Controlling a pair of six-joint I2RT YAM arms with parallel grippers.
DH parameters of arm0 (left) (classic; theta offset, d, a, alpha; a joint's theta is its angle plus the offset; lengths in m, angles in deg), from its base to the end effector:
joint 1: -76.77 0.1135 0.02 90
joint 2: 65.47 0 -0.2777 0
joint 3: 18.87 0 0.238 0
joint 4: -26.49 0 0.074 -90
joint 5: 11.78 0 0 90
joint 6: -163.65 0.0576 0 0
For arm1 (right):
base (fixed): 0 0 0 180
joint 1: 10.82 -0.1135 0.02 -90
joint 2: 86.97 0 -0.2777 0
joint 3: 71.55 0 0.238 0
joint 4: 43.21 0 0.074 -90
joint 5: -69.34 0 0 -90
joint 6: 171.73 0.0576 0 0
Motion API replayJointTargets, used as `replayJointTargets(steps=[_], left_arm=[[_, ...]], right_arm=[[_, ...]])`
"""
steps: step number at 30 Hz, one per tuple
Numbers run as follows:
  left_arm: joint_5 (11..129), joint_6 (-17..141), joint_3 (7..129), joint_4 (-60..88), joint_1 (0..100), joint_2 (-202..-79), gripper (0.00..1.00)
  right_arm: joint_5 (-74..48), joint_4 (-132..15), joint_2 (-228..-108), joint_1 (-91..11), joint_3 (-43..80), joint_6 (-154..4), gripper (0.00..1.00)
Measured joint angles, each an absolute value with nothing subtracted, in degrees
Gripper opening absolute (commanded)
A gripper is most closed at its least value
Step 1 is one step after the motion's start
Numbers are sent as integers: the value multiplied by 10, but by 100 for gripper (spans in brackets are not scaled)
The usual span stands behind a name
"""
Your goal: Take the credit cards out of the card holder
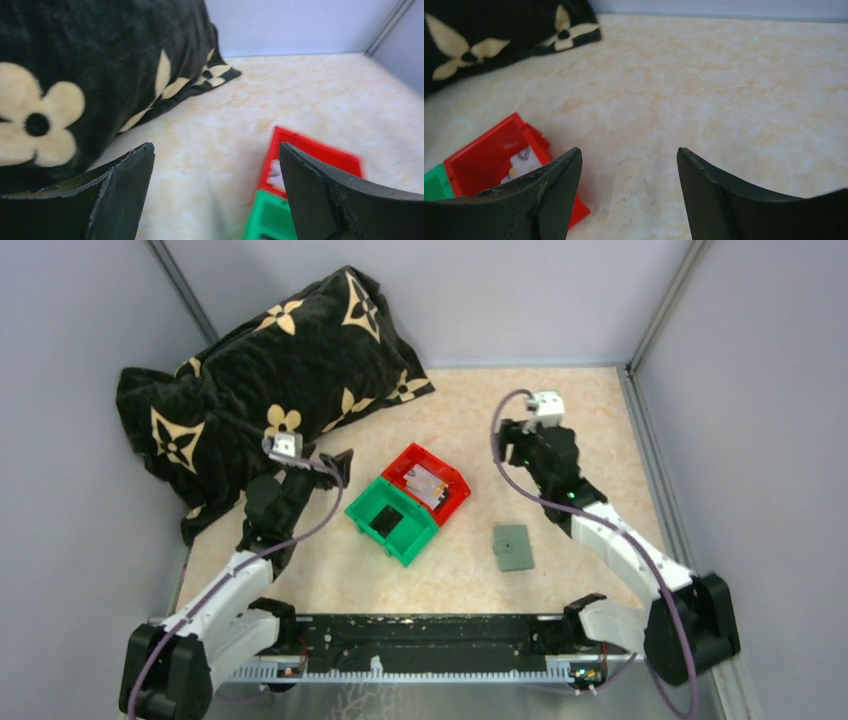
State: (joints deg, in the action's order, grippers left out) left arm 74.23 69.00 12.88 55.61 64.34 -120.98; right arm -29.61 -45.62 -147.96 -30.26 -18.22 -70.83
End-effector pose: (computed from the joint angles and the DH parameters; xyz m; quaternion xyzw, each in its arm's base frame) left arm 0.2056 -0.0494 0.2588 0.0713 0.6696 -0.1329 0.7273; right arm 0.2388 0.0748 0.3017 -0.0069 0.7657 0.1099 0.6337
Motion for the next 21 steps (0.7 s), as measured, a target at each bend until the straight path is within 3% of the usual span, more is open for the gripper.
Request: replayJointTargets(steps=[5,11,21], left_arm=[[804,588,228,384,583,-1165,99],[821,477,237,257,574,-1217,93],[845,372,213,182,540,-1209,92]], right_arm=[[-281,-522,-1611,-400,-72,-774,73],[-255,-595,-1775,-414,74,-810,73],[-225,-670,-1952,-455,231,-848,73]])
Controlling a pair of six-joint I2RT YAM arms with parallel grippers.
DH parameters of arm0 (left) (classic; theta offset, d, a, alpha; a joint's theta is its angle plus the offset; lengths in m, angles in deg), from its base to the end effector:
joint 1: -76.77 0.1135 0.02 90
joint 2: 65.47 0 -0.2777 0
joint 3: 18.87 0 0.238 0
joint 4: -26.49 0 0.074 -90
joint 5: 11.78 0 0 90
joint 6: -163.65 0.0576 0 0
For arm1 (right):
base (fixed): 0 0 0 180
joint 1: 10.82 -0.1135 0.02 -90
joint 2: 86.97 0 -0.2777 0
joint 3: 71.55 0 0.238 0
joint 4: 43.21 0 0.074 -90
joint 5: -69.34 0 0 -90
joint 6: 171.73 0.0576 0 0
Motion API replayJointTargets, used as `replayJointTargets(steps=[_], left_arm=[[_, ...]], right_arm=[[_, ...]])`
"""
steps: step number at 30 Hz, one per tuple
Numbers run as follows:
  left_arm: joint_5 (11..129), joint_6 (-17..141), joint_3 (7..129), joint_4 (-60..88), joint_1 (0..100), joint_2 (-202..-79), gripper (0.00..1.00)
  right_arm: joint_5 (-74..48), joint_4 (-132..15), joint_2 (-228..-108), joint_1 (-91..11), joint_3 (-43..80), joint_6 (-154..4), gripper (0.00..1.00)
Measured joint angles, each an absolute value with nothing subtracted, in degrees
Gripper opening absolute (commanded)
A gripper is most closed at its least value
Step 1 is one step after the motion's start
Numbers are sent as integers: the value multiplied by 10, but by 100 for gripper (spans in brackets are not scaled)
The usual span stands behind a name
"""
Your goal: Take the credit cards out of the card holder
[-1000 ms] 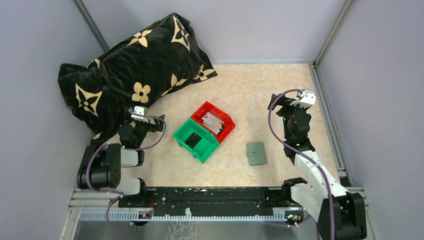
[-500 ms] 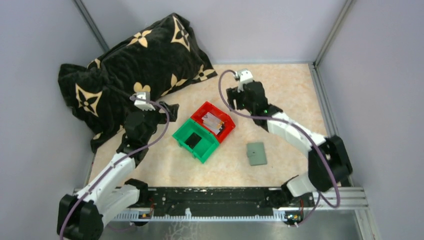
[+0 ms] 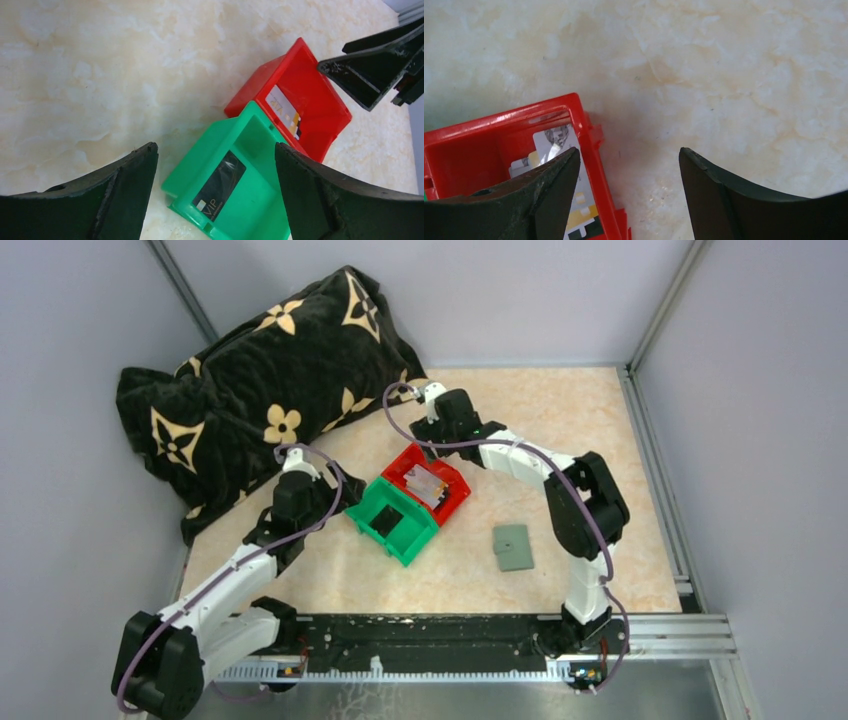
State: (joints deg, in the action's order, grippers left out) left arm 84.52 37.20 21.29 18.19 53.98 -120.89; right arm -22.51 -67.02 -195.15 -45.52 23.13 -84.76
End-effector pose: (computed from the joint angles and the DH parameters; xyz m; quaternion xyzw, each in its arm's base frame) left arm 0.1982 -0.0764 0.2270 -0.1292 0.8258 -0.2304 0.4983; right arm 0.3650 0.2505 0.2420 -0.2829 0.8502 0.1072 0.4308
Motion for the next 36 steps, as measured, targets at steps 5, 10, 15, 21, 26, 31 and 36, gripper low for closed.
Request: replayJointTargets(steps=[5,10,15,21,26,31,36], left_arm=[[866,370,195,170,540,-1207,94],[889,377,183,153,540,-1217,95],[901,390,182,133,540,-1195,96],[917,406,182,100,540,-1129,98],[922,416,187,58,540,-1085,99],[929,431,205,28,540,-1076,99],[932,439,213,9,540,-1076,99]], right_arm=[[-205,-690,-1966,-469,232,-852,60],[-197,-690,-1968,-488,232,-851,35],[-210,-688,-1977,-492,232,-843,14],[-230,-693,-1992,-490,253,-828,0],[-244,-706,-1994,-475,261,-802,0],[-275,-730,-1994,-446,273,-778,0],[-308,-749,-1994,-413,276,-732,0]])
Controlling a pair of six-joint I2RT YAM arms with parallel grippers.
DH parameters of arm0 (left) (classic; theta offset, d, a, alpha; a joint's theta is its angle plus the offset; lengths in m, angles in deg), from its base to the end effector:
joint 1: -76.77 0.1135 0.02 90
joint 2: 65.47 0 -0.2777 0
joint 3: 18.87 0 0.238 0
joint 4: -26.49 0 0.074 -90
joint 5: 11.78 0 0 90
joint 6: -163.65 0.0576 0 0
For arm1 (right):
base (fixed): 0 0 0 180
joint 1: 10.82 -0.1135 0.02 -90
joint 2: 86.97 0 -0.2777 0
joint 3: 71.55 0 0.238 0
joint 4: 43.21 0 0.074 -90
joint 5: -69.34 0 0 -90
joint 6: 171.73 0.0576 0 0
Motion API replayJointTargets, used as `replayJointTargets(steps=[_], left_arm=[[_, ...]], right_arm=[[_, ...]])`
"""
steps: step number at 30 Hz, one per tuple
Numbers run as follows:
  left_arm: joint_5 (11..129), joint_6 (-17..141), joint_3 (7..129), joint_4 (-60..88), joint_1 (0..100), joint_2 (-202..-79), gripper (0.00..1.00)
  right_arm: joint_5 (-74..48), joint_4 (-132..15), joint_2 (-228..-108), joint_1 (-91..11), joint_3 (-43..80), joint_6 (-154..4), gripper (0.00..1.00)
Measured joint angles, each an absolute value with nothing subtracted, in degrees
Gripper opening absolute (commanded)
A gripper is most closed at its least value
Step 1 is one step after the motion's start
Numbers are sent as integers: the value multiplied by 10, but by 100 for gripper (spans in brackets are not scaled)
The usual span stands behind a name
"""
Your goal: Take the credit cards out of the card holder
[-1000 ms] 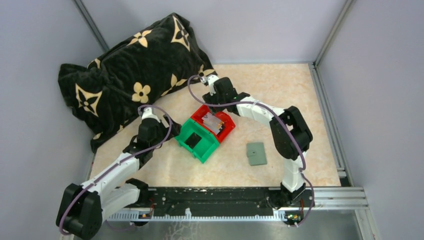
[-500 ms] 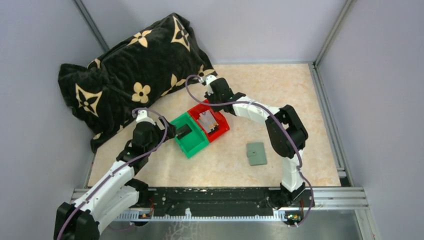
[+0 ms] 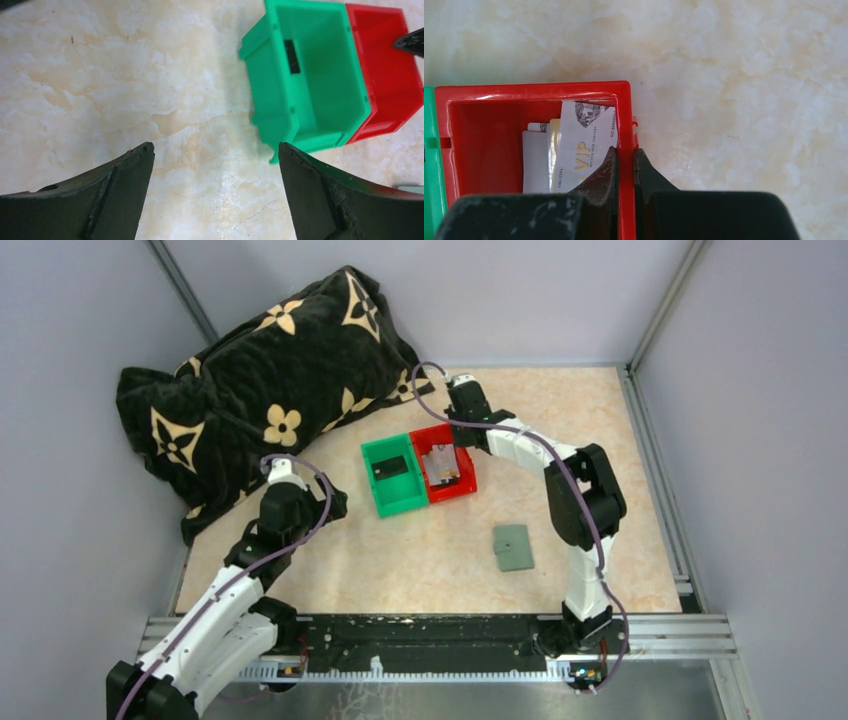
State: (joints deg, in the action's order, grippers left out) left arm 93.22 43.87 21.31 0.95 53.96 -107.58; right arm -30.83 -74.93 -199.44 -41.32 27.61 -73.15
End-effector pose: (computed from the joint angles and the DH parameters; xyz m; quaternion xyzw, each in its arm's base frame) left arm 0.1596 -0.0510 0.2319 -0.1191 0.8418 -0.1279 0.5107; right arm 0.3930 0.2197 0.2229 -0.1417 0.9100 0.0502 0.3864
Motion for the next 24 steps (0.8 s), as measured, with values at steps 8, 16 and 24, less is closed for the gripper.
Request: replayJointTargets(steps=[8,16,24], left_arm=[[937,452,222,-14,540,-1092,99],[919,384,190,3,540,-1061,84],[852,354,197,73,432,-1147,83]], right_arm=[[-341,-725,-1990,-383,261,-678,64],[-339,-684,-1827,-400,126,-681,69],[-330,-670,-1550,-404,-78,-632,40]])
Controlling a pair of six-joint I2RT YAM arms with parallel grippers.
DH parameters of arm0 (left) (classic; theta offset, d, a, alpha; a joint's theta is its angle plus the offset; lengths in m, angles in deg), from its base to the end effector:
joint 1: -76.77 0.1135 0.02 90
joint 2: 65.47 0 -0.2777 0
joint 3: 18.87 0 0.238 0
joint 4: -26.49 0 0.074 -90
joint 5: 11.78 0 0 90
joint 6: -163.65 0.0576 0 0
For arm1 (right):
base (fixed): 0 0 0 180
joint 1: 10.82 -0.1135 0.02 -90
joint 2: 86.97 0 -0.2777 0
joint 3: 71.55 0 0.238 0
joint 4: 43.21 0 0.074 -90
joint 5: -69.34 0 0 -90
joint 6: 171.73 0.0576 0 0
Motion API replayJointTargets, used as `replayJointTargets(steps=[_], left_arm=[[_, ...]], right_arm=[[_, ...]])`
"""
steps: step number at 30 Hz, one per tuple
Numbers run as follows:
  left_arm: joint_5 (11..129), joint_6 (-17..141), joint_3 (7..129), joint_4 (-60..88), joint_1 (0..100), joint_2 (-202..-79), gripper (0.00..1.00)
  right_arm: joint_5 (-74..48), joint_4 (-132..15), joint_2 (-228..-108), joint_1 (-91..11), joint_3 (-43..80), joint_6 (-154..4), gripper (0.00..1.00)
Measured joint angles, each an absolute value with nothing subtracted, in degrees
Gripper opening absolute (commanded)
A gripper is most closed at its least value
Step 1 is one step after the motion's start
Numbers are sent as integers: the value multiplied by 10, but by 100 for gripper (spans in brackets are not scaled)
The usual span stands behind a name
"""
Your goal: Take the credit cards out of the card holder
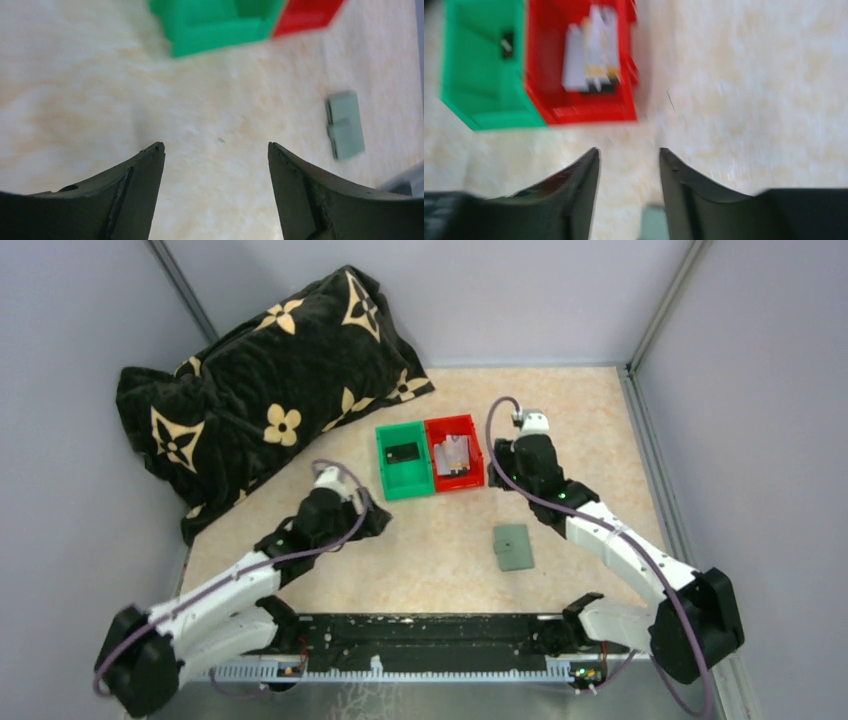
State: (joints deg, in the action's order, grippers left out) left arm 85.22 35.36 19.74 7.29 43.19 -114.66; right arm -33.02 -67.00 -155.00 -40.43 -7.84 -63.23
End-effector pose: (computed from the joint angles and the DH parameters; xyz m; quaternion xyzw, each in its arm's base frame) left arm 0.1591 -0.0972 0.2148 -0.0661 0.8615 -0.2511 0.4364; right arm 0.2394 0.1219 0.2917 -0.0274 0.8540 0.1241 0.5045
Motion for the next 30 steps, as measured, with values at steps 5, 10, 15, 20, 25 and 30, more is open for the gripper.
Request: replayJointTargets(steps=[5,10,15,20,25,30], left_arm=[[879,375,271,116,237,-1290,83],[876,452,350,164,159,-1395,85],[854,529,384,195,158,-1448,84],[850,542,395,212,158,-1473,79],[850,531,393,223,158,-1474,79],[854,518,370,227,158,-1466,80]], right_arm=[[-333,-751,-1444,-412,-233,-536,16],[-347,-839,-1312,-419,-284,-461,6],[-358,-866,-1264,-428,-293,-423,5],[-364,-888,-1274,-479,-333,-391,44],[-383,-899,-1296,-533,-337,-371,59],[-409,-885,-1352,-551,-336,-367,58]])
